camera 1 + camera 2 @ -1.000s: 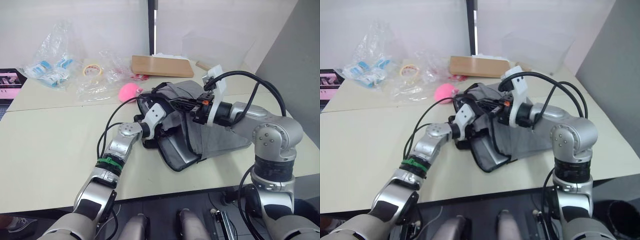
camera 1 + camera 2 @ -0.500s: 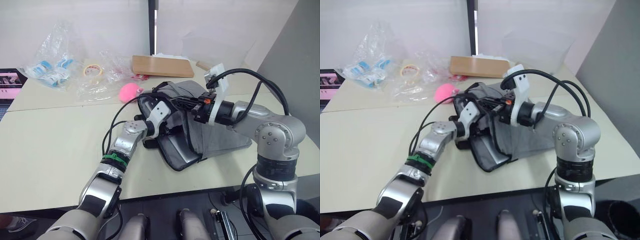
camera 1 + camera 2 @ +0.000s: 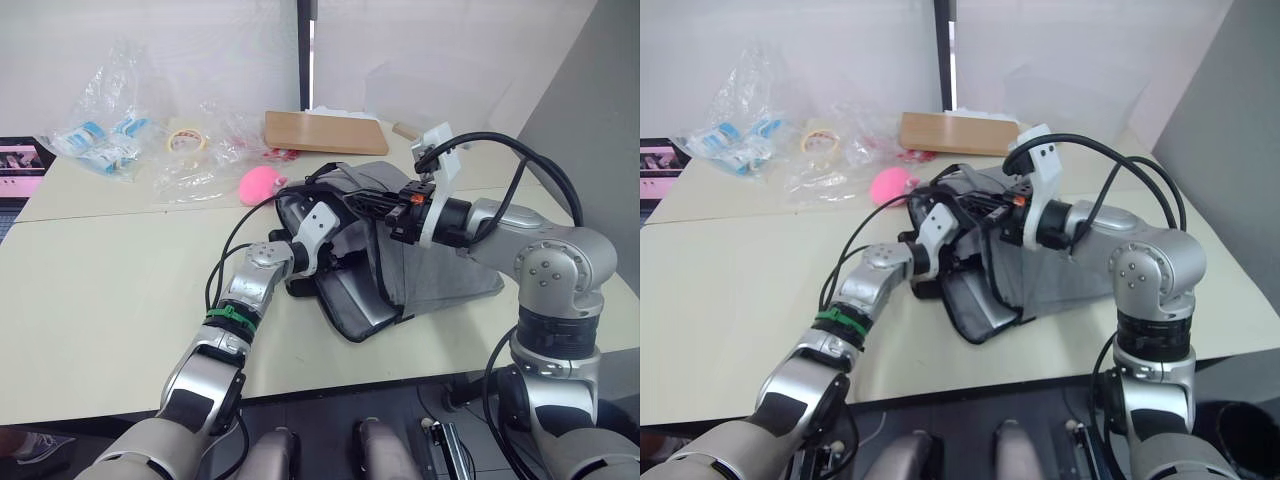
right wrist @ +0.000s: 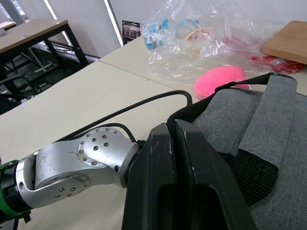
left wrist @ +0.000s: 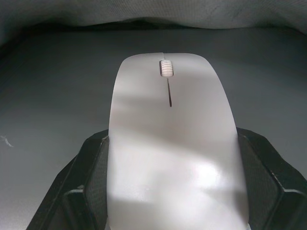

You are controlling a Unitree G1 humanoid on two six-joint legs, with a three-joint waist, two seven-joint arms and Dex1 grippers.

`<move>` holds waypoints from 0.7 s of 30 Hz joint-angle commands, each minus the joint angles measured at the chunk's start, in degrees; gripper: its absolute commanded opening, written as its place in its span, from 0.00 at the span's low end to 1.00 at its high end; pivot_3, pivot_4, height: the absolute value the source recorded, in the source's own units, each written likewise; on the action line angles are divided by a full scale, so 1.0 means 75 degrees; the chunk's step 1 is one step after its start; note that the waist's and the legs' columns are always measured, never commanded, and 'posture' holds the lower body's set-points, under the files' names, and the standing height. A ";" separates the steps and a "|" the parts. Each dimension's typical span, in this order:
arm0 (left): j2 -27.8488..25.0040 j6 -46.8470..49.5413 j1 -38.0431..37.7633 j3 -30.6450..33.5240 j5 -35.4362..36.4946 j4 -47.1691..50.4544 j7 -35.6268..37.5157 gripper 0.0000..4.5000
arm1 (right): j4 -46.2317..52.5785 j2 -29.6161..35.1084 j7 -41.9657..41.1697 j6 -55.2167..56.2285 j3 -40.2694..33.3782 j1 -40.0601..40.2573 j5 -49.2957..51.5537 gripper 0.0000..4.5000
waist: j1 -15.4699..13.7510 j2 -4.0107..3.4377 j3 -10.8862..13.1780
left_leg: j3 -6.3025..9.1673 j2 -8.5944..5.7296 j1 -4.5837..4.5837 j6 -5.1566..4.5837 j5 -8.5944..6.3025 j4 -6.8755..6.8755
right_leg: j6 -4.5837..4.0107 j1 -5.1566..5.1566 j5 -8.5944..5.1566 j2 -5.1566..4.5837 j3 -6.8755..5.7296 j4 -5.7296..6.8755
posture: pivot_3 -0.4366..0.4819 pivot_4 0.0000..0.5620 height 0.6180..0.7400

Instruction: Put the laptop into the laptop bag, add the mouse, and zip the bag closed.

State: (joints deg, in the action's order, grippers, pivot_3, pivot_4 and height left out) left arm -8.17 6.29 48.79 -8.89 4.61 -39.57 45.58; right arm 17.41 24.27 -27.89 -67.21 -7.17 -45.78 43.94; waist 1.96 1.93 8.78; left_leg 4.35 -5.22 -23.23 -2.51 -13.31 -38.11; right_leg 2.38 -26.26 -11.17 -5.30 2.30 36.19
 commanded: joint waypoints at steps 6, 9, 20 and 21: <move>0.0017 -0.0036 0.0015 0.0166 0.0170 0.0214 0.0187 1.00 | 0.0342 0.0018 -0.0029 0.0141 -0.0151 -0.0251 0.0312 0.00 | -0.0001 0.0000 0.0000 | 0.0000 0.0000 0.0000 0.0000 0.0000 -0.0001 | 0.0000 0.0000 0.0000 0.0000 0.0000 0.0001 | 0.48 0.27 1.00; 0.0002 -0.0003 -0.0039 0.0211 0.0200 0.0290 0.0221 1.00 | 0.0355 0.0015 -0.0032 0.0143 -0.0131 -0.0230 0.0321 0.00 | 0.0000 0.0000 0.0000 | 0.0000 0.0000 -0.0001 0.0000 0.0000 -0.0001 | 0.0000 0.0000 0.0000 0.0000 0.0000 0.0001 | 0.48 0.27 1.00; -0.0244 0.0433 -0.0503 0.0373 0.0455 0.1301 0.0357 1.00 | 0.0326 -0.0022 -0.0074 0.0194 -0.0080 -0.0186 0.0325 0.00 | 0.0011 0.0000 0.0000 | 0.0000 0.0000 -0.0001 0.0000 0.0000 -0.0001 | 0.0000 -0.0001 0.0000 0.0000 0.0001 0.0002 | 0.48 0.27 1.00; -0.0277 0.0485 -0.0580 0.0355 0.0449 0.1411 0.0359 1.00 | 0.0340 -0.0033 -0.0064 0.0183 -0.0090 -0.0181 0.0341 0.00 | 0.0014 0.0000 0.0000 | 0.0000 0.0001 0.0000 0.0000 0.0000 -0.0001 | 0.0000 -0.0001 0.0000 0.0001 0.0002 0.0002 | 0.48 0.27 1.00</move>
State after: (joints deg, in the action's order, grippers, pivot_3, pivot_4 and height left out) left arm -10.07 9.29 44.74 -6.56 7.04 -31.66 48.04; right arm 17.41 24.16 -27.53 -67.21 -6.73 -45.78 44.16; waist 2.07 1.92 8.78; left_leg 4.35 -5.22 -23.22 -2.51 -13.31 -38.12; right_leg 2.39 -26.26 -11.17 -5.30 2.32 36.21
